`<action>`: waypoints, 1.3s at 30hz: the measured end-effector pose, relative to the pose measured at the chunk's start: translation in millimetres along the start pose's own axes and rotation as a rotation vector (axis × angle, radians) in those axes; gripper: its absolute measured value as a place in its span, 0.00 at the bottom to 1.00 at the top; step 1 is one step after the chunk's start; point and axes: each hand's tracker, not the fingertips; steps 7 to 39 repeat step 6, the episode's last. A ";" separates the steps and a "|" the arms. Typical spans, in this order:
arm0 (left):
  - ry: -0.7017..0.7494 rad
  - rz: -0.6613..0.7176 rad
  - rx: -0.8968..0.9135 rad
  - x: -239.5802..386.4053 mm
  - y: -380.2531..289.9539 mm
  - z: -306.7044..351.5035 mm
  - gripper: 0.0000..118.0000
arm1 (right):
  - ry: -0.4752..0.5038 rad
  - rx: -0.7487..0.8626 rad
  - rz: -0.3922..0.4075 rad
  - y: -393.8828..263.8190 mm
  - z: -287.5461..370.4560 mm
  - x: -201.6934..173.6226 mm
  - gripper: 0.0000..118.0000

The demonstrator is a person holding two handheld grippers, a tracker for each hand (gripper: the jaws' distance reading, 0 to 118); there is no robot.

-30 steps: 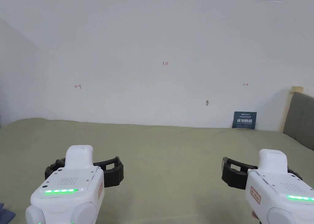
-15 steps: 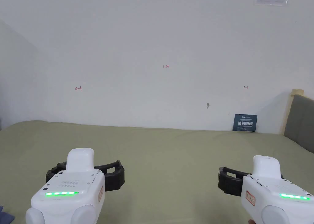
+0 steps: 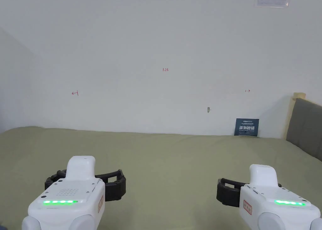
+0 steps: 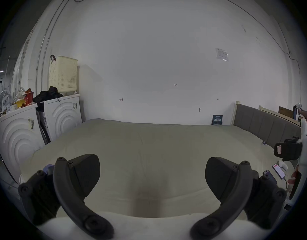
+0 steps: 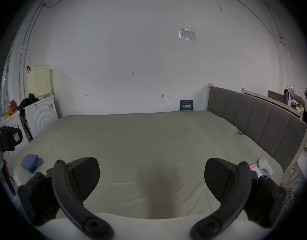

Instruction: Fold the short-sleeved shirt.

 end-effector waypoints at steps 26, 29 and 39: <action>-0.002 0.005 -0.006 -0.2 -2.8 -0.3 1.00 | 0.024 0.009 -0.042 3.7 0.1 6.3 1.00; -0.002 0.005 -0.006 -0.2 -2.8 -0.3 1.00 | 0.024 0.009 -0.042 3.7 0.1 6.3 1.00; -0.002 0.005 -0.006 -0.2 -2.8 -0.3 1.00 | 0.024 0.009 -0.042 3.7 0.1 6.3 1.00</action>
